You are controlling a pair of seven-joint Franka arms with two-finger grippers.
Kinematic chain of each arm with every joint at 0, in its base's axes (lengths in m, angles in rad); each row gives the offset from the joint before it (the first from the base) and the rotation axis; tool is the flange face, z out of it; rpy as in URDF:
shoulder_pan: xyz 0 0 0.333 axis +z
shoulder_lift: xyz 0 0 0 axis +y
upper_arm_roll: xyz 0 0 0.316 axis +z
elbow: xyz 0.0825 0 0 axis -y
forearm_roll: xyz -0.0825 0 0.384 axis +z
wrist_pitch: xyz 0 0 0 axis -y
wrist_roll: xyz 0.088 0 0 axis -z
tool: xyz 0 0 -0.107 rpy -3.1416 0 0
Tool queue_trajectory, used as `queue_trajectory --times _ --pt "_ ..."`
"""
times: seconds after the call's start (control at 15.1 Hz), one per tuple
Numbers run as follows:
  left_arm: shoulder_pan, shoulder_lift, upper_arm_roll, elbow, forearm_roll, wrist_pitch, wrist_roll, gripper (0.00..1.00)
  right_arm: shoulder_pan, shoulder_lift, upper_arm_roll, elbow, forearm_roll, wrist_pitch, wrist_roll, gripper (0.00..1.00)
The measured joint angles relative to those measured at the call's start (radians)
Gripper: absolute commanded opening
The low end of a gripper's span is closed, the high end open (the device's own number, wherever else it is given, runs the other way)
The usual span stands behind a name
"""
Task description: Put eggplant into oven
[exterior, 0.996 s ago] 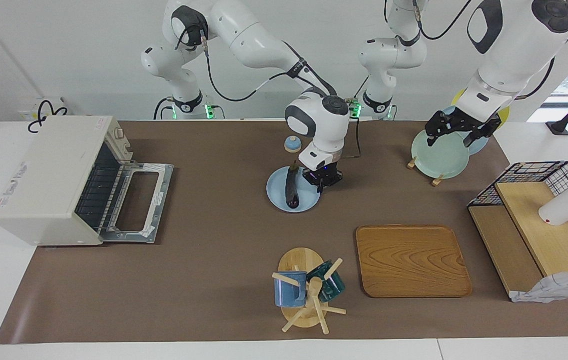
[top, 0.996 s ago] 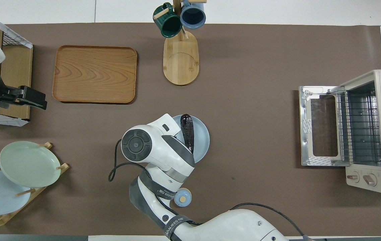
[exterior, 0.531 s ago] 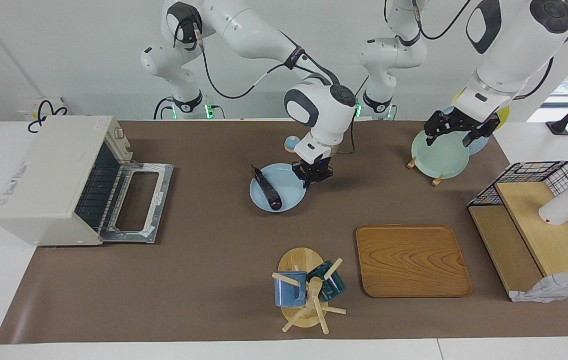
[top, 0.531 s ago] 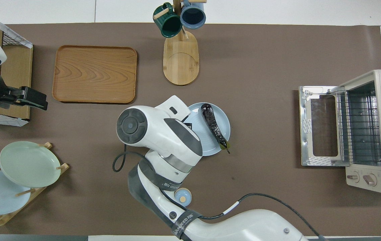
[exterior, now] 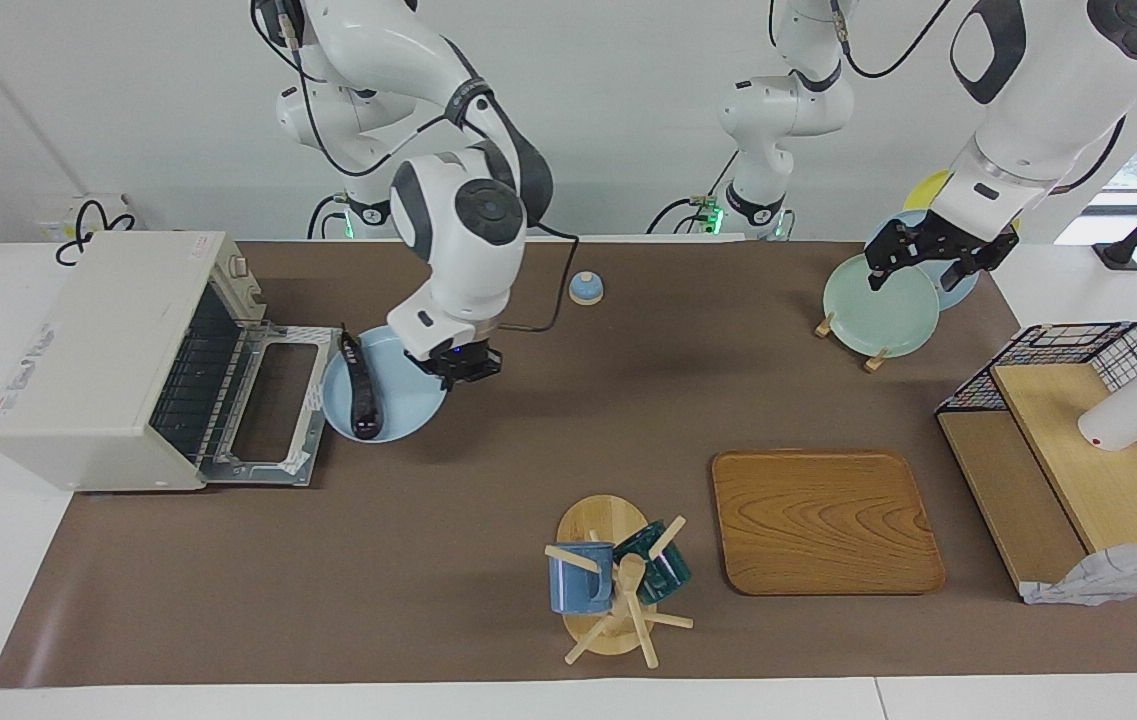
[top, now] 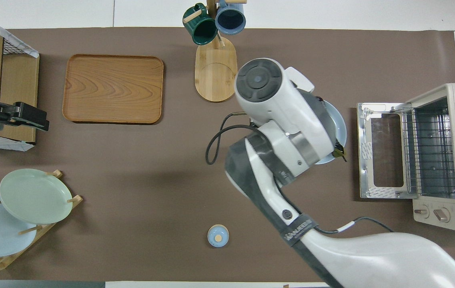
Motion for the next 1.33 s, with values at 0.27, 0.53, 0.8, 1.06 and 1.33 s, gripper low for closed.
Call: queue_trajectory --times 0.27,0.53,0.8,1.06,1.33 --pt "0.001 0.000 -0.006 0.000 0.000 0.000 0.000 1.00 -0.117 -0.098 0.000 -0.143 -0.027 0.000 -0.116 0.00" --pt "0.002 0.001 -0.006 -0.004 0.000 0.000 0.000 1.00 -0.307 -0.140 0.000 -0.201 -0.034 0.024 -0.331 0.00" --pt "0.006 0.001 -0.006 -0.004 0.000 -0.001 0.000 1.00 -0.440 -0.178 0.000 -0.351 -0.034 0.195 -0.444 0.00" --pt "0.006 0.001 -0.006 -0.004 0.000 -0.001 0.000 1.00 -0.448 -0.214 0.008 -0.444 -0.034 0.278 -0.448 0.33" --pt "0.006 0.001 -0.006 -0.004 0.000 -0.001 0.000 1.00 -0.446 -0.222 0.015 -0.442 0.020 0.268 -0.448 0.47"
